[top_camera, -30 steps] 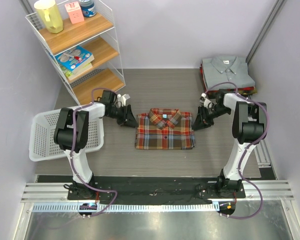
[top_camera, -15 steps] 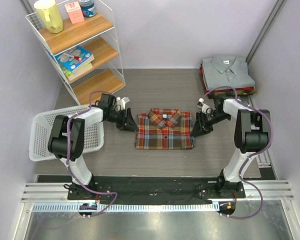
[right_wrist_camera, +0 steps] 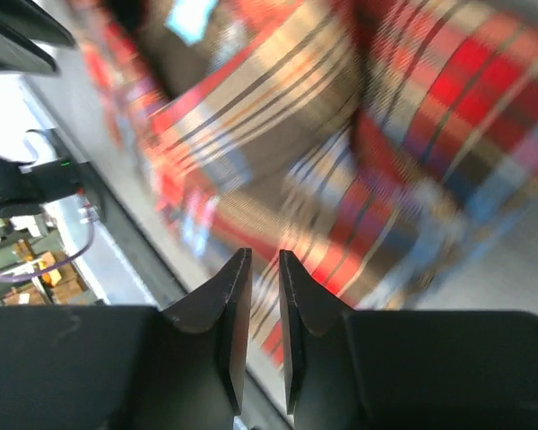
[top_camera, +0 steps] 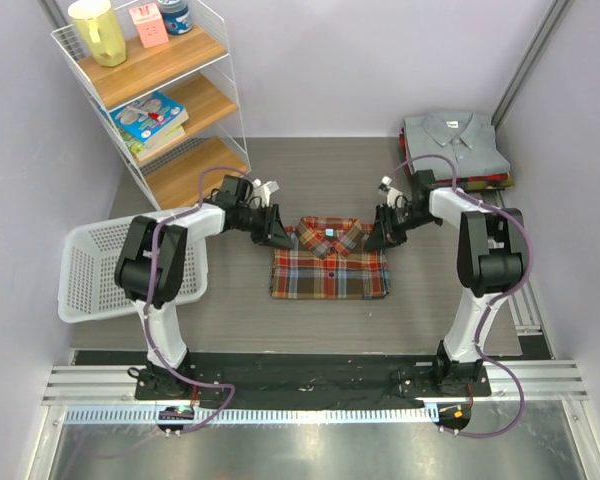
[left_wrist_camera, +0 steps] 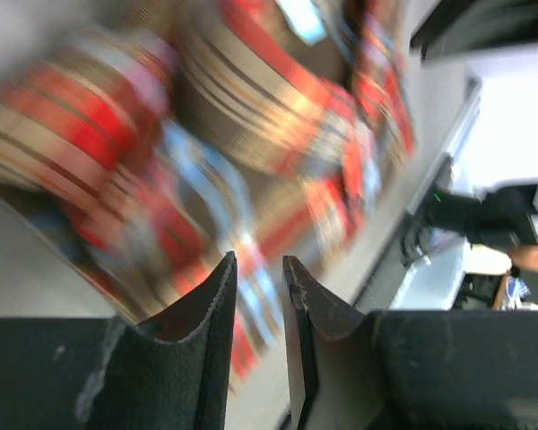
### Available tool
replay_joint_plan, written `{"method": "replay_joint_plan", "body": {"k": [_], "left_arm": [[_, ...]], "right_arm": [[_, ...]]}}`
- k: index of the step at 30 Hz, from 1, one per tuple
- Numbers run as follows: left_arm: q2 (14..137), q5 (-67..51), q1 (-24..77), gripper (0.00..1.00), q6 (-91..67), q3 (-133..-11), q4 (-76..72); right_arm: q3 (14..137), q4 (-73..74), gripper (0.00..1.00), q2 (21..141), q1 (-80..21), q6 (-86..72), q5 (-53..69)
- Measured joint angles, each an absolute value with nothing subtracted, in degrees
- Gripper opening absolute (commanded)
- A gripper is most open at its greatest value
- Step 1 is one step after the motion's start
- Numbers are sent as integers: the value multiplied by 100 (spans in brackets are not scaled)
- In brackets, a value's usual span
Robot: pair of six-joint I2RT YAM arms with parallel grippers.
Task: Fold and stack the long sleeve shirts
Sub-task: Fold the shirt, then neatly place the folded shirt to the corner
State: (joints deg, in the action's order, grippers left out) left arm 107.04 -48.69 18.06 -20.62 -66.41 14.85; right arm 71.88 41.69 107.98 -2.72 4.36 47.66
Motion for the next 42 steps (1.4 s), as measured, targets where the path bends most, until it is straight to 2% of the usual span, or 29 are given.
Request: {"method": "replay_joint_plan", "body": {"k": [5, 6, 8, 9, 10, 12, 13, 16, 18, 22, 25, 29, 33, 38, 41, 42], "left_arm": [[11684, -4678, 1584, 32, -2093, -7111, 1354], [11861, -4777, 1511, 33, -2121, -7179, 1376], [11961, -5000, 1398, 41, -2123, -7288, 1459], [11931, -5009, 1374, 46, -2058, -7314, 1496], [11874, -4998, 1361, 54, -1966, -7323, 1542], [11622, -4882, 1352, 61, -1684, -7271, 1699], [11378, -4731, 1369, 68, -1492, -7210, 1850], [10315, -4064, 1568, 72, -696, -7122, 2320], [9524, -3476, 1994, 72, -121, -7120, 2405], [8615, -2475, 3721, 59, 1037, -7194, 2333], [8954, -1903, 4901, 52, 1743, -7240, 2147], [10060, -1212, 5804, 50, 2486, -7284, 2001], [10844, -808, 6298, 50, 2941, -7345, 1951], [11166, -578, 6442, 49, 3227, -7583, 1695], [11260, -506, 6442, 43, 3317, -7686, 1435], [11286, -497, 6442, 36, 3330, -7690, 1378]], "right_arm": [[7450, 3787, 37, 11703, -355, 213, 4458], [7544, 3826, 43, 11808, -338, 117, 4571], [7651, 3765, 49, 11824, -309, 43, 4550], [7690, 3712, 57, 11797, -305, 30, 4539], [7697, 3660, 61, 11740, -290, 30, 4504], [7629, 3625, 68, 11496, -279, 21, 4445], [7518, 3581, 72, 11281, -261, 14, 4412], [6888, 3516, 77, 10042, 23, -143, 4366], [6473, 3435, 78, 9155, 311, -270, 4366], [5625, 3168, 78, 8075, 967, -672, 4427], [4967, 2934, 79, 8215, 1249, -1092, 4451], [4263, 2797, 79, 8350, 1577, -1688, 4462], [4047, 2526, 79, 8320, 1678, -2086, 4521], [3865, 2265, 79, 8206, 1686, -2327, 4558], [3651, 2075, 80, 8180, 1702, -2545, 4530], [3546, 1997, 81, 8173, 1704, -2628, 4525]]}}
